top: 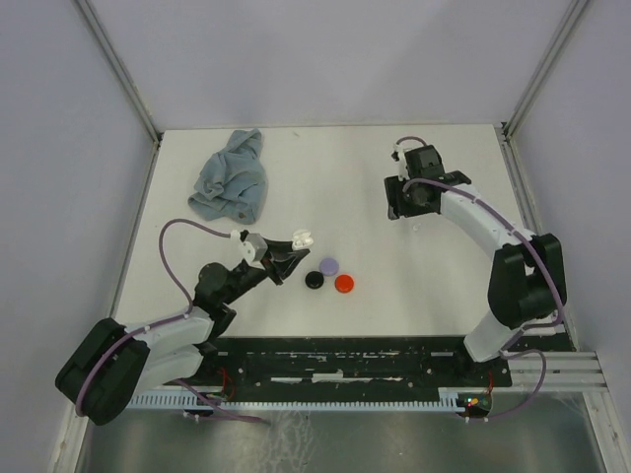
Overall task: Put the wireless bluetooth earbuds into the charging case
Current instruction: Pick up the earbud from the center of the board.
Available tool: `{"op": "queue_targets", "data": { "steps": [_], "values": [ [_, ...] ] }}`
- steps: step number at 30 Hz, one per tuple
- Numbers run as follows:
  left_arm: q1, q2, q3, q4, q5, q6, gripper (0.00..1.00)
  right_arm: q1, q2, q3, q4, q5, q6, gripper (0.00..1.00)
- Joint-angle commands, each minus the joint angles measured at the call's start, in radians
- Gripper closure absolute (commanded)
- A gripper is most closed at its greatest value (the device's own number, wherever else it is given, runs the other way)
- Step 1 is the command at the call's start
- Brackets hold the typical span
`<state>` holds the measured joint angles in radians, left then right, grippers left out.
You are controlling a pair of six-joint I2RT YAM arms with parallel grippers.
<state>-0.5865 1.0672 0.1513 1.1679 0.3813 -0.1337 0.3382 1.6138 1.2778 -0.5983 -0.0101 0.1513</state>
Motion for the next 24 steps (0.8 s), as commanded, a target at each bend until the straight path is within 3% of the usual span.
{"op": "queue_targets", "data": {
  "steps": [1, 10, 24],
  "values": [
    [0.004, 0.0, 0.008, -0.034, -0.023, 0.079, 0.97, -0.093, 0.099, 0.033, 0.082, -0.06, -0.004, 0.36],
    [0.004, -0.019, 0.012, -0.065, -0.023, 0.1, 0.97, -0.208, 0.305, 0.115, 0.1, -0.125, -0.019, 0.36],
    [0.004, -0.024, 0.016, -0.073, -0.007, 0.096, 0.97, -0.242, 0.363, 0.078, 0.076, -0.2, -0.04, 0.38]
  ]
}}
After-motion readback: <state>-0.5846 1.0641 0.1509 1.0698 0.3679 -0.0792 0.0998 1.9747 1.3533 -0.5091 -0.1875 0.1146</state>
